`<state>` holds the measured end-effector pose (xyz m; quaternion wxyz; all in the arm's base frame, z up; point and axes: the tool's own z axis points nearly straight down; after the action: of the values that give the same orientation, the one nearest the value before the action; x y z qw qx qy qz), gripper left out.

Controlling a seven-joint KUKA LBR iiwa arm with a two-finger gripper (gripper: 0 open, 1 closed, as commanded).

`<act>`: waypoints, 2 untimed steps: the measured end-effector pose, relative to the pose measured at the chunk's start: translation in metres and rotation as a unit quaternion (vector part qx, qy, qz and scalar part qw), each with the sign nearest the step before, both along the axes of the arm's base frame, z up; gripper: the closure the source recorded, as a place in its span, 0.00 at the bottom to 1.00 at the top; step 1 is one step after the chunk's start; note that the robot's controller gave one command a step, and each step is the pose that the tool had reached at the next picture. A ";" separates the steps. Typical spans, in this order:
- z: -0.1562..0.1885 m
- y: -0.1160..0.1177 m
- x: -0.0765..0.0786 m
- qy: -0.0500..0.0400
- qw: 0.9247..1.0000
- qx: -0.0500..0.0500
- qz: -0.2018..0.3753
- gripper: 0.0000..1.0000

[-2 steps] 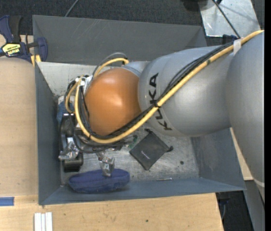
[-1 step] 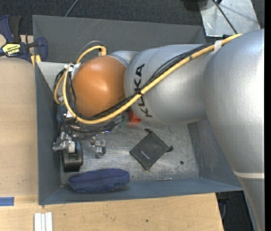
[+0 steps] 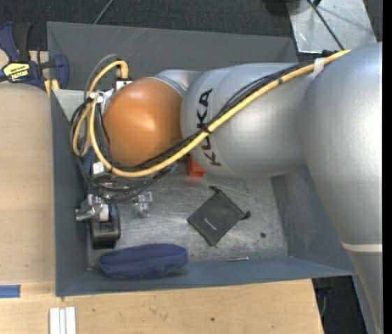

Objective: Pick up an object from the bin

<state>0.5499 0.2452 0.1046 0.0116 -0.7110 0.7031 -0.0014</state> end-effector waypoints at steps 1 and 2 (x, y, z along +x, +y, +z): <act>0.013 -0.004 0.010 0.006 0.992 -0.005 0.126 0.00; 0.005 0.001 0.009 -0.005 0.984 0.000 0.180 0.00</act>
Offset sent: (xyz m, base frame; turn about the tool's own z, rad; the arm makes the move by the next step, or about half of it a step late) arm 0.0086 -0.0058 0.0114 -0.2544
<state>0.5588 0.2467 0.1096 0.0154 -0.8259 0.5636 -0.0031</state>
